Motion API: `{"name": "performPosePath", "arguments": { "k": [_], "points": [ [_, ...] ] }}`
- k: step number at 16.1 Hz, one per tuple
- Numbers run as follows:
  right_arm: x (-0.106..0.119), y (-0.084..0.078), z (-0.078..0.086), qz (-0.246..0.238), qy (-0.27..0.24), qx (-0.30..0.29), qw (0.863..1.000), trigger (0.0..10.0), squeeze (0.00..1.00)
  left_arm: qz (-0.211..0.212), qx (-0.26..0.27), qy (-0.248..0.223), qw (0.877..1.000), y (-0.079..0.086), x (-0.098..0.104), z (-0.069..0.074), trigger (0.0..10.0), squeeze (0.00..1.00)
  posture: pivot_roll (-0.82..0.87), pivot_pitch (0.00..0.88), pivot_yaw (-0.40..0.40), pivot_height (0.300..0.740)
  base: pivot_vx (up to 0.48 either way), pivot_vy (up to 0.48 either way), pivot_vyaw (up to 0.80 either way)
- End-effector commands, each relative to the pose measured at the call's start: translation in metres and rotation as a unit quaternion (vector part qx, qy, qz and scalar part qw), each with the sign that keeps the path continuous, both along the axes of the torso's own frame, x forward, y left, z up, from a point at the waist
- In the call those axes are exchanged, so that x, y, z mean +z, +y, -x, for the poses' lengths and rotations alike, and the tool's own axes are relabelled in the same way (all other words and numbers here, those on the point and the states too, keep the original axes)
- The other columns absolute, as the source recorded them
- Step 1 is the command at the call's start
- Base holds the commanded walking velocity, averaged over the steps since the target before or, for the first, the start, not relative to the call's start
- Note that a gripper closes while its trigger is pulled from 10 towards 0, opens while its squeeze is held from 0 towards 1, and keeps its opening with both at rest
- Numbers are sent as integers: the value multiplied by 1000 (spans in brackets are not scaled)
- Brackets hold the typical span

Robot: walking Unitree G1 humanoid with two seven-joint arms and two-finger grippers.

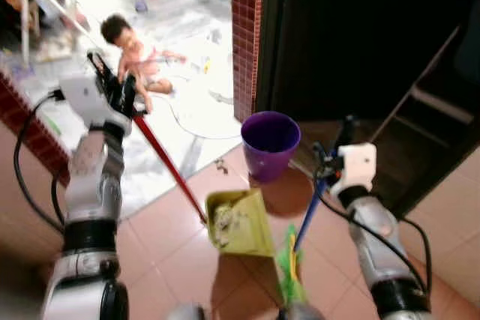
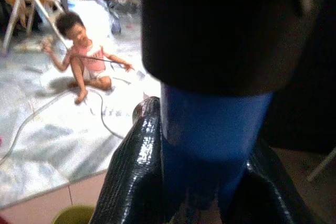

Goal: Sweep floor

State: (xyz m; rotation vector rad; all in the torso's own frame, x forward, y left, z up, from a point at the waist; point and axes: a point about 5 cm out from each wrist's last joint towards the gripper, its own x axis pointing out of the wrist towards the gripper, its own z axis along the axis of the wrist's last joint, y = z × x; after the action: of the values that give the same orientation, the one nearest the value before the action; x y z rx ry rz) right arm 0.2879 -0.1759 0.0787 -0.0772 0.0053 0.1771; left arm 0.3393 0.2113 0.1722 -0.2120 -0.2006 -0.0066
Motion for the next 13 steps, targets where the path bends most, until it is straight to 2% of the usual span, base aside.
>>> {"name": "performPosePath", "arguments": {
  "k": [1,4,5,10,13],
  "points": [
    [6,7,-3,-6,-12,11,1000,10000,0,-6,17,-38,999,8,19,1,10000,0,-87,0,45,740,0,0,0],
    [5,7,-3,-5,-9,9,1000,10000,0,-3,1,-24,1000,0,12,3,10000,0,-86,0,44,740,0,0,0],
    [4,6,-2,-3,-7,9,1000,10000,0,45,13,-20,999,1,11,4,10000,0,-85,0,41,740,0,0,0],
    [0,5,-2,3,1,14,1000,10000,0,69,55,-36,995,15,22,-2,10000,0,-89,0,26,740,0,0,0],
    [0,2,0,7,3,16,1000,10000,0,133,84,-28,987,22,18,-2,10000,0,-94,0,22,740,0,0,0]
  ]
}}
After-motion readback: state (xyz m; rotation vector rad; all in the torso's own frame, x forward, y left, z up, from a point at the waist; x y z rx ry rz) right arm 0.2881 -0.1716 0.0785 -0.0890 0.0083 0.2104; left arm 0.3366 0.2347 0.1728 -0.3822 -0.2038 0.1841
